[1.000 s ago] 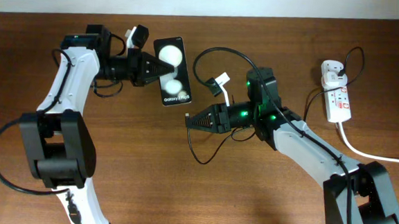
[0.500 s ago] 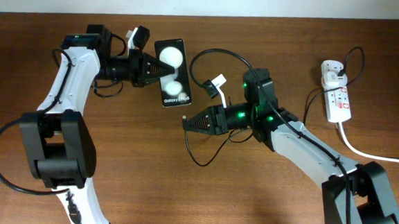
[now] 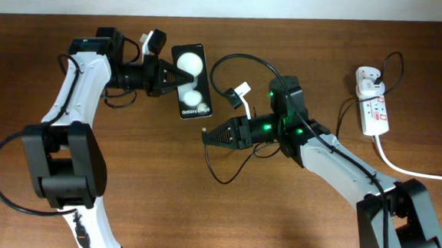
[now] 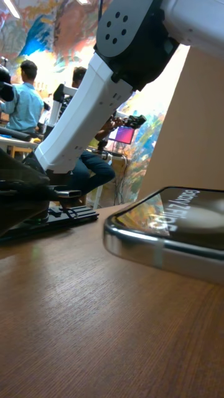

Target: Plug charger to phone and switch on socket

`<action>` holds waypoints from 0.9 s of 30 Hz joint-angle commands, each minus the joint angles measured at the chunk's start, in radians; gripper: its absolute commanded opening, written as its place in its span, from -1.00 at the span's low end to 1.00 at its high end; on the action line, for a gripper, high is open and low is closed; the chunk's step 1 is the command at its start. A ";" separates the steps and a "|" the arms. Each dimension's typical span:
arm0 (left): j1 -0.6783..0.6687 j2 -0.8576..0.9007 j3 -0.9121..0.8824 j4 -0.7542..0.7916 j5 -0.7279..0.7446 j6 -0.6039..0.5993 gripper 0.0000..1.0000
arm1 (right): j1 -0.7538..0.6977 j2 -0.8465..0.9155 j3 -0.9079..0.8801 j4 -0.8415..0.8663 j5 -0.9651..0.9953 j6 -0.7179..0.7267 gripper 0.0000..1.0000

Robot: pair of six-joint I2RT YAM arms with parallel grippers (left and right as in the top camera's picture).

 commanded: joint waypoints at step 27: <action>-0.051 -0.003 0.005 0.006 0.026 0.019 -1.00 | 0.002 0.001 0.003 0.005 0.005 0.000 -0.92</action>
